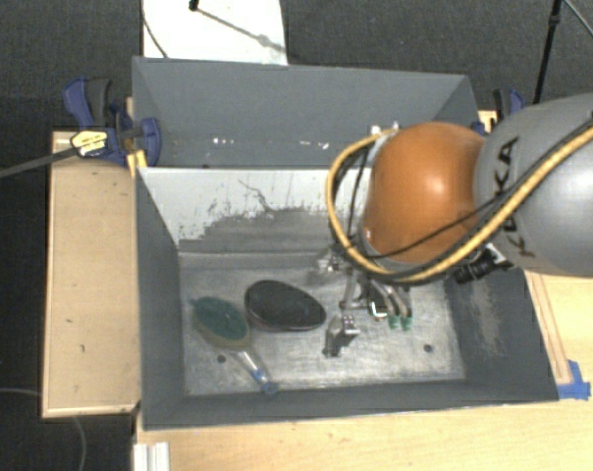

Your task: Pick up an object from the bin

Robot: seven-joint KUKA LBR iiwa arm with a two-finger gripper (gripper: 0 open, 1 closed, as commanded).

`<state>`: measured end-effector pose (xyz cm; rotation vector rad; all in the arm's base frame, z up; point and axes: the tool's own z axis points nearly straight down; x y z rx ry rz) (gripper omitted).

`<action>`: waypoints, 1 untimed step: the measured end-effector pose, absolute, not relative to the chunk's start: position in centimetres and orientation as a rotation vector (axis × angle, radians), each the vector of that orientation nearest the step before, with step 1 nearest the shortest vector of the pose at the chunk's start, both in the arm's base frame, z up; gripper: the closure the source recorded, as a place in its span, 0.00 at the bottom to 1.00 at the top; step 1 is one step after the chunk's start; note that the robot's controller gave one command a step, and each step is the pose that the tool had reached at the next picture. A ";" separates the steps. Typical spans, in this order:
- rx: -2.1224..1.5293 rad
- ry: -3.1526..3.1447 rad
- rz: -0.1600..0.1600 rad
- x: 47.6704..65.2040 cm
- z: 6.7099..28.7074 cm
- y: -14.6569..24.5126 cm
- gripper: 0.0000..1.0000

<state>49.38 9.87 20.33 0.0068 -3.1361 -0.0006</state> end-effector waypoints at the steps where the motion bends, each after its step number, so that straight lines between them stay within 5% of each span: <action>1: 0.134 -3.147 -0.004 56.2 7.1 14.2 0.00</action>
Offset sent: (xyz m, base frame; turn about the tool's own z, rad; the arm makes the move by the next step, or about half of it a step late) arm 0.0652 0.0420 -0.1333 -0.0820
